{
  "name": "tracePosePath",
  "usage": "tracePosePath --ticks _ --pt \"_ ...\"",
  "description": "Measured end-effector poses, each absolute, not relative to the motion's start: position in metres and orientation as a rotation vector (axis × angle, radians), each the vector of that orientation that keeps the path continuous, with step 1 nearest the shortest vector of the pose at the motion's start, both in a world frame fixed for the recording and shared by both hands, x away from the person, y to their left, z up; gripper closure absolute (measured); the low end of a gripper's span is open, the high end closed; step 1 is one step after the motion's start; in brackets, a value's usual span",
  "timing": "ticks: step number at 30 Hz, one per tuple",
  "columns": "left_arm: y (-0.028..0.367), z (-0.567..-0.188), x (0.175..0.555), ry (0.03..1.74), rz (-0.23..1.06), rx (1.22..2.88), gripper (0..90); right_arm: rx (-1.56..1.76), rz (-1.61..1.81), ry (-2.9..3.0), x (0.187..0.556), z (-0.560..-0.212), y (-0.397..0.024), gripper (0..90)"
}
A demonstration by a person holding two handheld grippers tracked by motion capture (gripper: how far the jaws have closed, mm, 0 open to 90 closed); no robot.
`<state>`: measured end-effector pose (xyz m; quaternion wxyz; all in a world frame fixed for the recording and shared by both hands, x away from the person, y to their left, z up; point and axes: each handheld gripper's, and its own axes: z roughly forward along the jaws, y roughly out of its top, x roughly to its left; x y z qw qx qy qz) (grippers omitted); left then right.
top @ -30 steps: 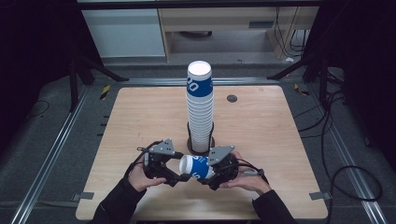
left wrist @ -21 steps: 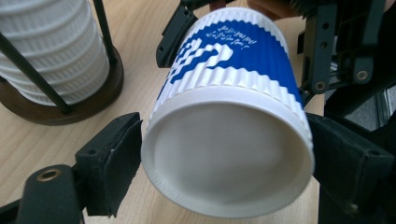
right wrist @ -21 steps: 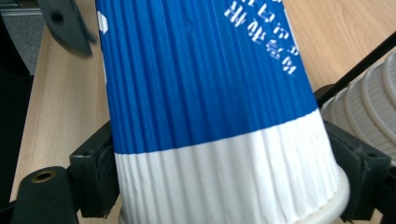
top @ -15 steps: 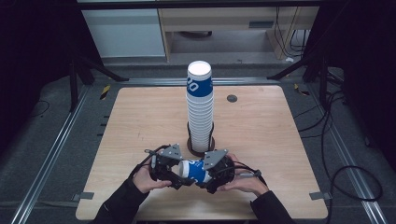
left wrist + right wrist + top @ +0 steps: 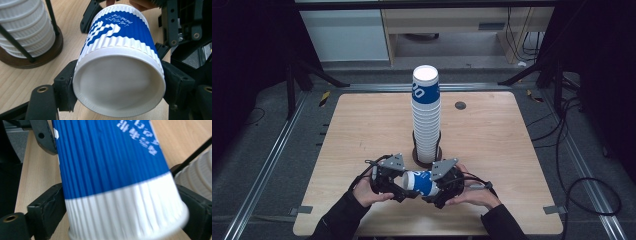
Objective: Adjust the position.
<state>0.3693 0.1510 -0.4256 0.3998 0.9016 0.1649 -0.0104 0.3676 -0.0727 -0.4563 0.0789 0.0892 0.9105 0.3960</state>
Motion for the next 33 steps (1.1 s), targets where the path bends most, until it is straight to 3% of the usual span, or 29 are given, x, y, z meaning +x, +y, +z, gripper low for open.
tracePosePath --ticks 11,21,33 --pt "0.173 -0.420 0.375 0.456 0.023 2.226 25.5 0.370 1.340 2.635 0.373 -0.437 -0.098 6.2" --pt "0.188 -0.413 0.376 0.442 0.029 2.072 25.5 0.422 1.463 2.600 0.376 -0.430 -0.113 6.6" --pt "0.173 -0.415 0.370 0.364 -0.030 2.056 25.5 0.388 1.578 2.637 0.374 -0.434 -0.106 7.5"
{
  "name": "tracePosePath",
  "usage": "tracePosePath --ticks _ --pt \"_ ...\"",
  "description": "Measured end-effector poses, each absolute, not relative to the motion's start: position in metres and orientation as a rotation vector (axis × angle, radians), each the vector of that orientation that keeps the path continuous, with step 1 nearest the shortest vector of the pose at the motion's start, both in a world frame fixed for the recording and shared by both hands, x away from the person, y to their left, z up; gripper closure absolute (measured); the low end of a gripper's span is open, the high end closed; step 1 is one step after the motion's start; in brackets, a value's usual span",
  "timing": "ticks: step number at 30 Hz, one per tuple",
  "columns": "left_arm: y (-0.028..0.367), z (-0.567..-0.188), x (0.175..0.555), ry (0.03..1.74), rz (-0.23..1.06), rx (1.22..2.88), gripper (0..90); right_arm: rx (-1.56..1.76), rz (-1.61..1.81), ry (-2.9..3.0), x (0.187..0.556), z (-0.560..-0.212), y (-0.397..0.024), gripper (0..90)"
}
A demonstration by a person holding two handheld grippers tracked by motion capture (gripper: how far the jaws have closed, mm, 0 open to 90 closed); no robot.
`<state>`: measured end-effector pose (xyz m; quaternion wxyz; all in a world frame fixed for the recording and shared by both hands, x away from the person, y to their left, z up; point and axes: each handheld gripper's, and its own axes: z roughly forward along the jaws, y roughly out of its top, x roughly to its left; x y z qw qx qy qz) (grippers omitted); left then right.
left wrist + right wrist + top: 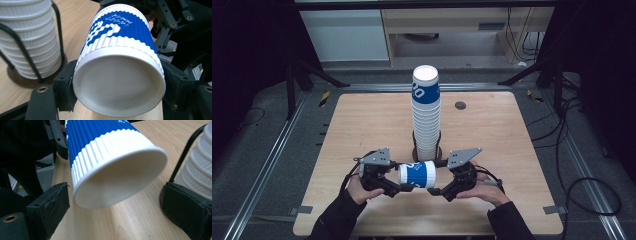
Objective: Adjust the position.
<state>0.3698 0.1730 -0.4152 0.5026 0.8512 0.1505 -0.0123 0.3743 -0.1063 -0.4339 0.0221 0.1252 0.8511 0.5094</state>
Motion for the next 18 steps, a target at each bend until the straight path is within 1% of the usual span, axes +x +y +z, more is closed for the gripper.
tracePosePath --ticks 7,10,18 --pt "0.160 -0.418 0.363 0.305 -0.066 2.085 25.5 0.324 1.608 2.681 0.371 -0.437 -0.101 8.6" --pt "0.158 -0.420 0.362 0.298 -0.078 2.095 25.5 0.288 1.601 2.703 0.370 -0.437 -0.099 11.7" --pt "0.158 -0.421 0.364 0.303 -0.087 2.102 25.4 0.274 1.593 2.722 0.370 -0.439 -0.099 13.7"
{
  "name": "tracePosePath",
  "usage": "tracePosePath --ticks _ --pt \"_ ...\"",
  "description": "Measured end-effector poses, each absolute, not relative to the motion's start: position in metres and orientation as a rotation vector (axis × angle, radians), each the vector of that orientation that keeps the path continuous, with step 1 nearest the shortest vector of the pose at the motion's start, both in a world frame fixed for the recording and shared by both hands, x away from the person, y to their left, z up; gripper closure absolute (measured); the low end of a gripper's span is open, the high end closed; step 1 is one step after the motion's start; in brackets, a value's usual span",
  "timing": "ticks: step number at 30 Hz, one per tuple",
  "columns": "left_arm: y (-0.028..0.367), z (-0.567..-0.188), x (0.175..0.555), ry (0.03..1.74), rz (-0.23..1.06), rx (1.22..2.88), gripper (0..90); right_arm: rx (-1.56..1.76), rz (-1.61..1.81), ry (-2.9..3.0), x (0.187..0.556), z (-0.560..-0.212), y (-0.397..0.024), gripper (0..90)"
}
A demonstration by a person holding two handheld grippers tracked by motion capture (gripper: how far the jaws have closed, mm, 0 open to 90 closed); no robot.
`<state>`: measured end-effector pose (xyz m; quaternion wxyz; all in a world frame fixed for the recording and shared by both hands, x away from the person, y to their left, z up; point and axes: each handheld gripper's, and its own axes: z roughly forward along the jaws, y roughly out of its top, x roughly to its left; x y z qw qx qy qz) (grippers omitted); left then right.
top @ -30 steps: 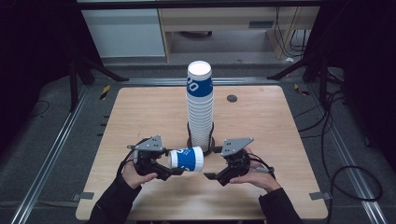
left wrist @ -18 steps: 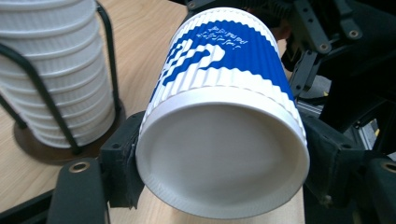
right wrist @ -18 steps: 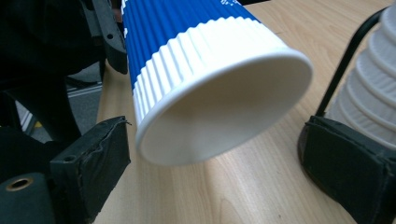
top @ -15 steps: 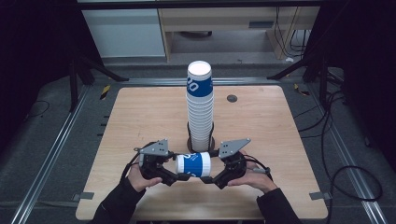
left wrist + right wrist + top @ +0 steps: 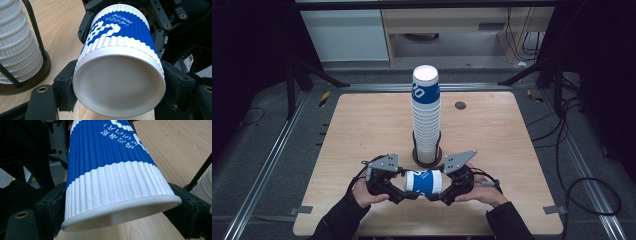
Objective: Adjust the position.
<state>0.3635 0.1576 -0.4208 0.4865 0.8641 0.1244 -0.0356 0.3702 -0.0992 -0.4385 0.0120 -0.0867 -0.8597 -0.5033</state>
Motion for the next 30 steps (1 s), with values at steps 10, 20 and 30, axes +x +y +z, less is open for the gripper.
tracePosePath --ticks 10,20,30 --pt "0.160 -0.417 0.363 0.315 -0.057 2.104 21.8 -0.276 -1.568 -2.704 0.371 -0.435 -0.105 15.6" --pt "0.172 -0.411 0.366 0.339 0.010 2.163 16.0 -0.304 -1.526 -2.794 0.374 -0.429 -0.117 15.9" --pt "0.156 -0.425 0.365 0.313 0.074 2.328 13.5 -0.269 -1.353 -2.918 0.375 -0.437 -0.105 15.7"
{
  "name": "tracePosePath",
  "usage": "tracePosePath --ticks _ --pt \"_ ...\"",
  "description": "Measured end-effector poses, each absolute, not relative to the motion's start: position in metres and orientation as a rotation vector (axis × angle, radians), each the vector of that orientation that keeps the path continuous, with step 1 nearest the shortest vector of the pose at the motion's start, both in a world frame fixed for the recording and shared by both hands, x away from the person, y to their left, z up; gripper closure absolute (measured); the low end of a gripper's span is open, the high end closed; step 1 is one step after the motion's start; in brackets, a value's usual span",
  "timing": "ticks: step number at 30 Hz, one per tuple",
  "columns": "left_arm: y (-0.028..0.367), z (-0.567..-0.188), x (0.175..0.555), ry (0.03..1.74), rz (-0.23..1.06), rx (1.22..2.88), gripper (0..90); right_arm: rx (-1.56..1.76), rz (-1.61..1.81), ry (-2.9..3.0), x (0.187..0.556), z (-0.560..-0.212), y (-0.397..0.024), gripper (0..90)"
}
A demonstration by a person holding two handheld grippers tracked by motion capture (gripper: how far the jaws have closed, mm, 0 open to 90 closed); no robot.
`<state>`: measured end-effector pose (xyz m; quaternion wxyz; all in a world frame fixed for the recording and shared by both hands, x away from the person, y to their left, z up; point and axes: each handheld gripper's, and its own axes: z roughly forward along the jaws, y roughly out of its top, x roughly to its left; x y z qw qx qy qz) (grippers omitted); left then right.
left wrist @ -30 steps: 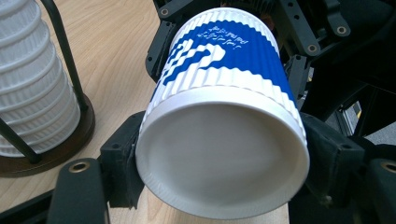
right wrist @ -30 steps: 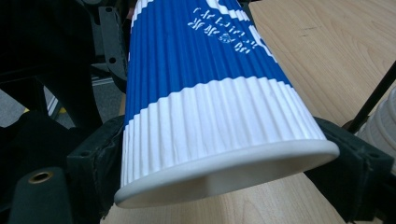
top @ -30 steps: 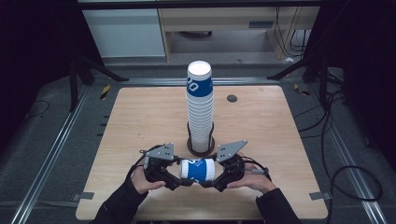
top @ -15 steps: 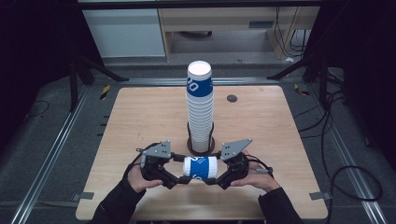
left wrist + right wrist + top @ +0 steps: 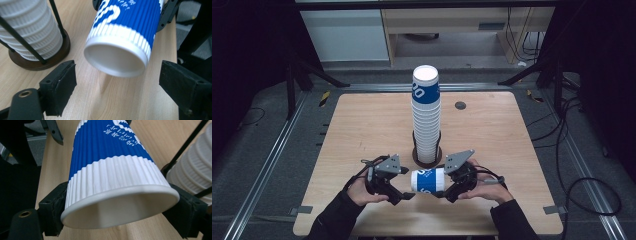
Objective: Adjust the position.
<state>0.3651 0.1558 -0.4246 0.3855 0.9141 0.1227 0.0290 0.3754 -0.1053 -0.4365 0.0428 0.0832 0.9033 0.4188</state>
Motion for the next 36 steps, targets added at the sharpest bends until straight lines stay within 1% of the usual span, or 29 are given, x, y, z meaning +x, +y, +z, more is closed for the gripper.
tracePosePath --ticks 8,11,16,24,36 --pt "0.143 -0.433 0.362 0.273 0.066 2.407 14.3 0.178 1.173 2.834 0.370 -0.446 -0.083 15.6" --pt "0.142 -0.434 0.361 0.267 0.061 2.416 16.5 0.161 1.172 2.833 0.368 -0.445 -0.080 15.6" --pt "0.143 -0.434 0.361 0.261 0.044 2.415 24.0 0.157 1.184 2.829 0.368 -0.444 -0.080 15.6" --pt "0.143 -0.434 0.361 0.246 0.037 2.410 25.6 0.165 1.201 2.837 0.369 -0.445 -0.081 14.2" --pt "0.154 -0.430 0.365 0.276 0.048 2.360 26.5 0.232 1.323 2.752 0.373 -0.437 -0.089 8.3"
